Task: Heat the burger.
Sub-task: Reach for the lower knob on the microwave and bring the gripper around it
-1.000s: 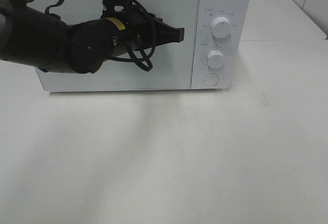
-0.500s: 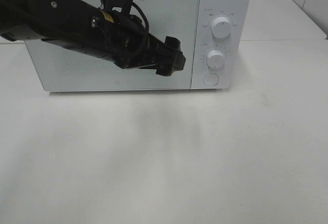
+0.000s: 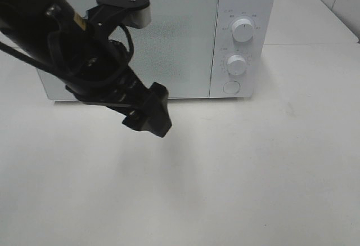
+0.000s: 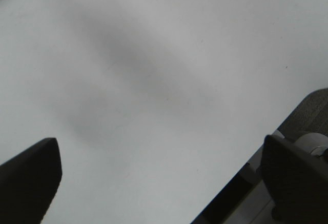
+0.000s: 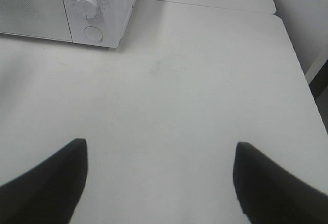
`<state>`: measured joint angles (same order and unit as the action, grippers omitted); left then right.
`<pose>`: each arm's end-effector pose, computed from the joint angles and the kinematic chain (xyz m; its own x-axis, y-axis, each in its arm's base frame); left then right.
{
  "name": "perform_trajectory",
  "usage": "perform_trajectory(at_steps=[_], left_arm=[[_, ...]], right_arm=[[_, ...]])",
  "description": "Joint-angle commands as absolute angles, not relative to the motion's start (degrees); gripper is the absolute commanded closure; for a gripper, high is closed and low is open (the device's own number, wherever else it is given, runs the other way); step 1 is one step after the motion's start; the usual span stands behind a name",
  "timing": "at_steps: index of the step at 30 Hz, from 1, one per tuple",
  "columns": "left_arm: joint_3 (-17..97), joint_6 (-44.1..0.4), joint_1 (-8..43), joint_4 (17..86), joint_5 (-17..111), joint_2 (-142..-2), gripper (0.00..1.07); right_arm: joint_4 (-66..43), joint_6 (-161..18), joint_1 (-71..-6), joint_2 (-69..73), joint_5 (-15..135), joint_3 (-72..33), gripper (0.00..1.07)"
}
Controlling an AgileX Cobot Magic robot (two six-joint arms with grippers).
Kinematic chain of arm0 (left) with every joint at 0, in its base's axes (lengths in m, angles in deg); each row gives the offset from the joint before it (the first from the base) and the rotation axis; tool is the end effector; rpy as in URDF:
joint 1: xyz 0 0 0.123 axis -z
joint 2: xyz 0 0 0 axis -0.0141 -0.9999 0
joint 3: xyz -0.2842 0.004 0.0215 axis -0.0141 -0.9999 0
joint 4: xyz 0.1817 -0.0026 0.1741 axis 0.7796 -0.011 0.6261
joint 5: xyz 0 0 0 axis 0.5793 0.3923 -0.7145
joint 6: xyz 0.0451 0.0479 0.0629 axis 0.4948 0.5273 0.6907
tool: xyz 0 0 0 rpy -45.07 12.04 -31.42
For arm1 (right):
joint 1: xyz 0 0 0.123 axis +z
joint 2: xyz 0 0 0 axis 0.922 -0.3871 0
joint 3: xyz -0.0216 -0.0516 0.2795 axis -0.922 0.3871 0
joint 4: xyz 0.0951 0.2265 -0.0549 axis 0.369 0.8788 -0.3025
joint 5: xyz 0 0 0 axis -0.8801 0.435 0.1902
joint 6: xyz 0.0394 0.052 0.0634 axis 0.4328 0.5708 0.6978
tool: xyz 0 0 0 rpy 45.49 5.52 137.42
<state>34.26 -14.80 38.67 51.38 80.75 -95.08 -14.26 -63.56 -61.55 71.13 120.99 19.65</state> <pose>0.2388 -0.2185 0.2486 -0.7047 0.5827 -0.4047 0.6835 0.7106 -0.1670 -0.0031 -0.0041 0.2816 -0.4040 -0.0076 -0.9147 -0.0489 0.9987 0.0133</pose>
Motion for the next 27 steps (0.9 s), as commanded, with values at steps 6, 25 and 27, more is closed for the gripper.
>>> perform_trajectory(at_steps=[6, 25, 27], left_arm=[[34.1, -16.7, 28.1, 52.7, 91.5, -91.6, 0.08], [33.0, -16.7, -1.3, 53.3, 103.3, -77.4, 0.08], [28.2, -16.7, -4.2, 53.3, 102.7, -73.3, 0.08]], right_arm=[[-14.4, -64.4, -61.8, 72.7, 120.2, 19.8, 0.31], [-14.4, -64.4, -61.8, 72.7, 120.2, 19.8, 0.31], [-14.4, -64.4, -61.8, 72.7, 120.2, 19.8, 0.31]])
